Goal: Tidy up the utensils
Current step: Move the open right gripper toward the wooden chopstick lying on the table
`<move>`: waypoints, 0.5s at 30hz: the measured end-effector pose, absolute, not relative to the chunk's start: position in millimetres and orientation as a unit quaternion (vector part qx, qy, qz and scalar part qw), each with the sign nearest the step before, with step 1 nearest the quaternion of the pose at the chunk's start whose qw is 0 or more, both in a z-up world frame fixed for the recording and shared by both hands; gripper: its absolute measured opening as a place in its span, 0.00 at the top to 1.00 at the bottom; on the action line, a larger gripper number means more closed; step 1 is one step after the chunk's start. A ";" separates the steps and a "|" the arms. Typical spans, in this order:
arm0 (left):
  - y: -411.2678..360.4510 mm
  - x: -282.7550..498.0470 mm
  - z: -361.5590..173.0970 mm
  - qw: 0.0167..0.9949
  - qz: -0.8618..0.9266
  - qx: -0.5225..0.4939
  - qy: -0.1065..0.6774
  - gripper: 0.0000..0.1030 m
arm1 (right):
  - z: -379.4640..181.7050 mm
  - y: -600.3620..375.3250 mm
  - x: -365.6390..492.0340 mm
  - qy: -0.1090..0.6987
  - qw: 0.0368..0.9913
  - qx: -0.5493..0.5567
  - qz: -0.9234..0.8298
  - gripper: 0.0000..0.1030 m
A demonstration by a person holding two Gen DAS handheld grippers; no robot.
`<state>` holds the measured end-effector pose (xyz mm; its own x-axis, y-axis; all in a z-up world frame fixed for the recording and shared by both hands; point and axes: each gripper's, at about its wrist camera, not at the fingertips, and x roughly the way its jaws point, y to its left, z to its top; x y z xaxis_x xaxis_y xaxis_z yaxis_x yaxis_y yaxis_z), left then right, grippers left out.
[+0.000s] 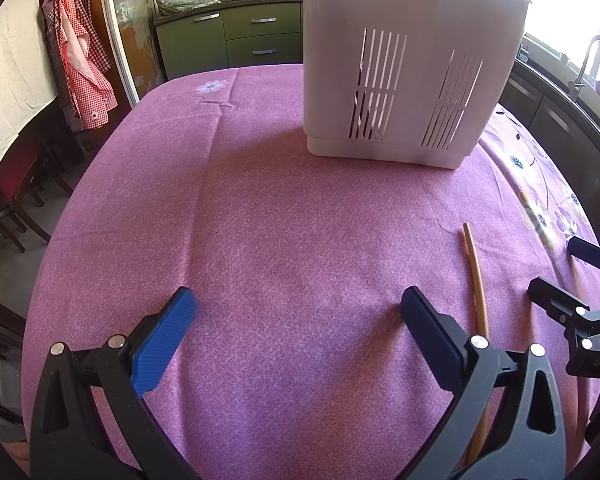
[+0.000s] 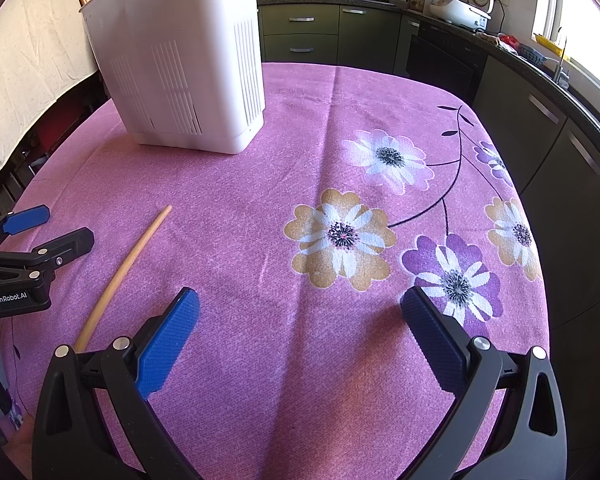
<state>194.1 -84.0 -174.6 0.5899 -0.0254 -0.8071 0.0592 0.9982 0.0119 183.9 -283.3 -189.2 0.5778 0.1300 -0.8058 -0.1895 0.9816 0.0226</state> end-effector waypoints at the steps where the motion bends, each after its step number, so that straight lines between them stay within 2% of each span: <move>1: -83.7 194.1 -174.6 0.892 -0.024 0.019 0.452 0.05 | -189.3 -283.1 183.6 0.450 0.888 -0.033 0.090 0.03; 15: -83.6 192.5 -174.5 0.893 -0.023 0.021 0.448 0.05 | -188.5 -282.8 183.0 0.447 0.889 -0.033 0.090 0.03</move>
<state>192.5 -83.6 -174.5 0.5968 -0.0226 -0.8021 0.0609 0.9980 0.0173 183.0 -282.8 -188.5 0.5841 0.1299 -0.8013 -0.1887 0.9818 0.0215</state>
